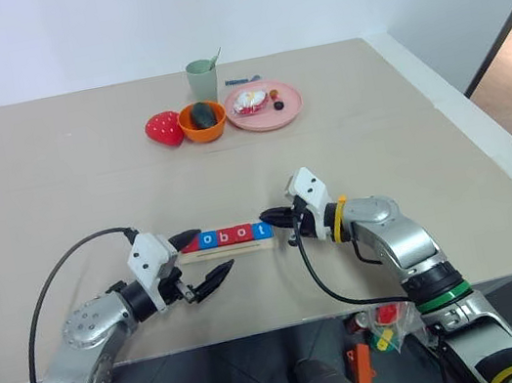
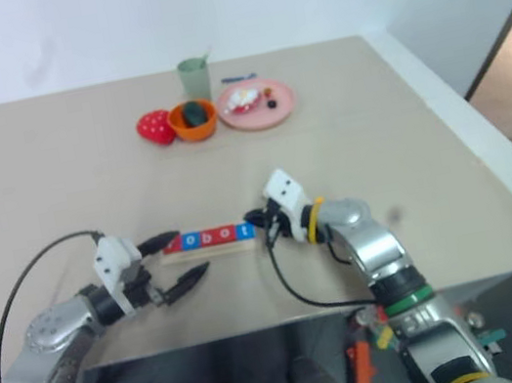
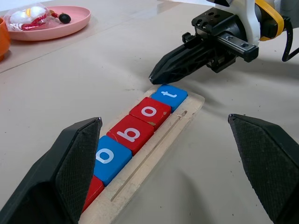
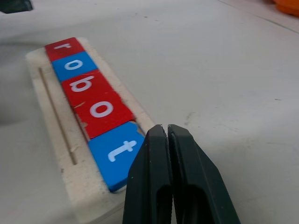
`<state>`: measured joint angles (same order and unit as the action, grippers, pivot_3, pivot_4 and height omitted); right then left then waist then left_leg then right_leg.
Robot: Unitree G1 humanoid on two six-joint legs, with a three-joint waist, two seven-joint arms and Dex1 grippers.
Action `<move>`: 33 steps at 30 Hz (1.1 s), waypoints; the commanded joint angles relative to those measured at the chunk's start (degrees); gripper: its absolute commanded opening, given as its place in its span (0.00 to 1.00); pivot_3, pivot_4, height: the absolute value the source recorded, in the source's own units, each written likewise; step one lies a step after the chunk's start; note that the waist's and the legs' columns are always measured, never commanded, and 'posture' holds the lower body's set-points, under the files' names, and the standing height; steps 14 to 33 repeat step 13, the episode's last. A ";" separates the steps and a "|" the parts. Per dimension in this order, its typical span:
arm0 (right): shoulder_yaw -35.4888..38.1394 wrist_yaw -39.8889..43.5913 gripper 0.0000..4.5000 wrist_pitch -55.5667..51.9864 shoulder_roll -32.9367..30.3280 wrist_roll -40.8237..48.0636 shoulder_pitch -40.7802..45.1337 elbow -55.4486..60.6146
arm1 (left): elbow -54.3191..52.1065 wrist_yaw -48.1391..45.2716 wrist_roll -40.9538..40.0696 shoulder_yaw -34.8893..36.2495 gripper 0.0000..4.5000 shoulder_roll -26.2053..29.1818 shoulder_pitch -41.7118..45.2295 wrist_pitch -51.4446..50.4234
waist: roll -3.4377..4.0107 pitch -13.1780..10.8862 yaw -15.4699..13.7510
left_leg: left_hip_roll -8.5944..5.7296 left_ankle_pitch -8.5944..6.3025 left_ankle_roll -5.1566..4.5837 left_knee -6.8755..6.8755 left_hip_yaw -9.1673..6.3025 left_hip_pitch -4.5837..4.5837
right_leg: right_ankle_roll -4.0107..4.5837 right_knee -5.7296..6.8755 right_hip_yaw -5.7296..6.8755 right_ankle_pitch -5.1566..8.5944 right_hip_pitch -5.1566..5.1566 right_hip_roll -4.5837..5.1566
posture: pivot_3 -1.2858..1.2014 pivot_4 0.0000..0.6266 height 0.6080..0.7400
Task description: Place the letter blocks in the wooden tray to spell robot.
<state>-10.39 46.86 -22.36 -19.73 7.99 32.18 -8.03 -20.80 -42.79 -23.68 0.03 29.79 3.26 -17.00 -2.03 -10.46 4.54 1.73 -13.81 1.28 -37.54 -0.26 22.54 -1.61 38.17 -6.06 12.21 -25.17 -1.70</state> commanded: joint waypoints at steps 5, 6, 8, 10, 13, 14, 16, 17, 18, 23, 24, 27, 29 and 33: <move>9.71 1.08 0.42 0.74 -4.42 5.38 6.53 -6.27 | 2.88 6.69 -4.04 10.10 1.00 -1.13 3.16 -2.96 | 0.00 0.00 -0.05 | -0.02 0.02 0.00 -0.05 0.00 0.00 | -0.03 0.00 0.00 -0.05 0.02 0.00 | 0.52 0.24 1.00; 10.76 1.73 0.50 1.18 -5.86 5.70 6.43 -7.59 | 3.77 7.66 -3.35 11.18 1.00 -0.60 3.15 -3.40 | -0.01 0.00 -0.06 | -0.02 0.02 0.00 -0.05 -0.01 0.00 | -0.04 -0.02 0.02 -0.05 0.04 0.00 | 0.52 0.24 1.00; 12.37 3.41 0.66 2.09 -8.58 6.45 5.07 -8.73 | 5.16 9.03 -3.29 13.55 1.00 -0.25 2.99 -4.09 | -0.01 0.00 -0.07 | -0.02 0.00 -0.01 -0.04 -0.01 -0.01 | -0.05 -0.04 0.03 -0.01 0.07 0.01 | 0.52 0.24 1.00; 13.90 4.63 0.83 2.51 -10.61 7.34 3.07 -8.57 | 6.50 9.88 -3.30 15.86 1.00 0.30 2.41 -4.21 | -0.02 0.01 -0.09 | -0.03 -0.02 -0.04 0.02 -0.01 0.02 | -0.06 -0.08 0.02 0.04 0.05 0.02 | 0.52 0.24 1.00; 15.96 5.60 0.99 2.17 -12.55 8.95 -0.36 -6.62 | 8.03 10.20 -0.38 17.60 1.00 2.11 0.14 -1.74 | -0.01 0.01 -0.07 | -0.01 -0.10 -0.09 0.06 0.00 0.04 | -0.06 -0.08 -0.01 0.14 0.01 0.02 | 0.52 0.24 1.00; 15.96 5.60 0.99 2.17 -12.55 8.95 -0.36 -6.62 | 8.03 10.20 -0.38 17.60 1.00 2.11 0.14 -1.74 | -0.01 0.01 -0.07 | -0.01 -0.10 -0.09 0.06 0.00 0.04 | -0.06 -0.08 -0.01 0.14 0.01 0.02 | 0.52 0.24 1.00; 15.96 5.60 0.99 2.17 -12.55 8.95 -0.36 -6.62 | 8.03 10.20 -0.38 17.60 1.00 2.11 0.14 -1.74 | -0.01 0.01 -0.07 | -0.01 -0.10 -0.09 0.06 0.00 0.04 | -0.06 -0.08 -0.01 0.14 0.01 0.02 | 0.52 0.24 1.00; 15.96 5.60 0.99 2.17 -12.55 8.95 -0.36 -6.62 | 8.03 10.20 -0.38 17.60 1.00 2.11 0.14 -1.74 | -0.01 0.01 -0.07 | -0.01 -0.10 -0.09 0.06 0.00 0.04 | -0.06 -0.08 -0.01 0.14 0.01 0.02 | 0.52 0.24 1.00; 15.96 5.60 0.99 2.17 -12.55 8.95 -0.36 -6.62 | 8.03 10.20 -0.38 17.60 1.00 2.11 0.14 -1.74 | -0.01 0.01 -0.07 | -0.01 -0.10 -0.09 0.06 0.00 0.04 | -0.06 -0.08 -0.01 0.14 0.01 0.02 | 0.52 0.24 1.00; 15.96 5.60 0.99 2.17 -12.55 8.95 -0.36 -6.62 | 8.03 10.20 -0.38 17.60 1.00 2.11 0.14 -1.74 | -0.01 0.01 -0.07 | -0.01 -0.10 -0.09 0.06 0.00 0.04 | -0.06 -0.08 -0.01 0.14 0.01 0.02 | 0.52 0.24 1.00; 15.96 5.60 0.99 2.17 -12.55 8.95 -0.36 -6.62 | 8.03 10.20 -0.38 17.60 1.00 2.11 0.14 -1.74 | -0.01 0.01 -0.07 | -0.01 -0.10 -0.09 0.06 0.00 0.04 | -0.06 -0.08 -0.01 0.14 0.01 0.02 | 0.52 0.24 1.00; 15.96 5.60 0.99 2.17 -12.55 8.95 -0.36 -6.62 | 8.03 10.20 -0.38 17.60 1.00 2.11 0.14 -1.74 | -0.01 0.01 -0.07 | -0.01 -0.10 -0.09 0.06 0.00 0.04 | -0.06 -0.08 -0.01 0.14 0.01 0.02 | 0.52 0.24 1.00; 15.96 5.60 0.99 2.17 -12.55 8.95 -0.36 -6.62 | 8.03 10.20 -0.38 17.60 1.00 2.11 0.14 -1.74 | -0.01 0.01 -0.07 | -0.01 -0.10 -0.09 0.06 0.00 0.04 | -0.06 -0.08 -0.01 0.14 0.01 0.02 | 0.52 0.24 1.00; 15.96 5.60 0.99 2.17 -12.55 8.95 -0.36 -6.62 | 8.03 10.20 -0.38 17.60 1.00 2.11 0.14 -1.74 | -0.01 0.01 -0.07 | -0.01 -0.10 -0.09 0.06 0.00 0.04 | -0.06 -0.08 -0.01 0.14 0.01 0.02 | 0.52 0.24 1.00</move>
